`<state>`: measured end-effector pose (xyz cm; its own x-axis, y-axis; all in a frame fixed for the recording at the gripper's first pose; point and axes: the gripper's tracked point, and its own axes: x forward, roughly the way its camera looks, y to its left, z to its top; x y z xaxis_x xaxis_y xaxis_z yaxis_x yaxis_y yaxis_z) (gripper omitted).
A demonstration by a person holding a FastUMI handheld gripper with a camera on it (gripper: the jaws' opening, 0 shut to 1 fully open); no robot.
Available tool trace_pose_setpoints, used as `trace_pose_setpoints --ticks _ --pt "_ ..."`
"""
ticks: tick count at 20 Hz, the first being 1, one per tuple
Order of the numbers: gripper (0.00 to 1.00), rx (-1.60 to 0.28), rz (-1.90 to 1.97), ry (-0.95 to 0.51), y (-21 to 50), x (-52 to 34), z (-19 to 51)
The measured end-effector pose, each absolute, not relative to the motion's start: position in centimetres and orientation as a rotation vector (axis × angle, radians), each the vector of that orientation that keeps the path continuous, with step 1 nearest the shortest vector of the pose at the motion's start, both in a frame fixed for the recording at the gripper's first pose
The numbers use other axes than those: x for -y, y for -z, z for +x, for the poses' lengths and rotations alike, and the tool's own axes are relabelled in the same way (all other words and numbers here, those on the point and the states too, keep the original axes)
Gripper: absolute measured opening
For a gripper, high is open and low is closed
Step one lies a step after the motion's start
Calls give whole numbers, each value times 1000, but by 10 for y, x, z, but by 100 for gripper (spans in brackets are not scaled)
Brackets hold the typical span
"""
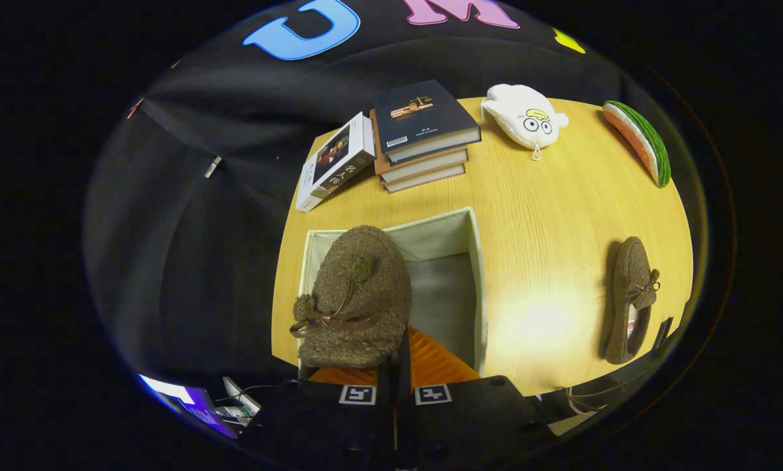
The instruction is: Open the storage box then place both shoes into the box .Put the left shoe in first, then the right shoe, with the right side of both shoes facing outward in a uniform manner.
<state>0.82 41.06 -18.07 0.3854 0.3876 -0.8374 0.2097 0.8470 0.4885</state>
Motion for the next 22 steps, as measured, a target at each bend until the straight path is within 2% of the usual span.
trace_pose_setpoints --ticks 15,17,19,22 --pt "8 -1229 557 -89 205 -444 18" --pt "10 -1234 571 -103 203 -447 15" --pt "18 -1245 584 -124 203 -452 13" --pt "18 -1244 603 -161 198 -459 9"
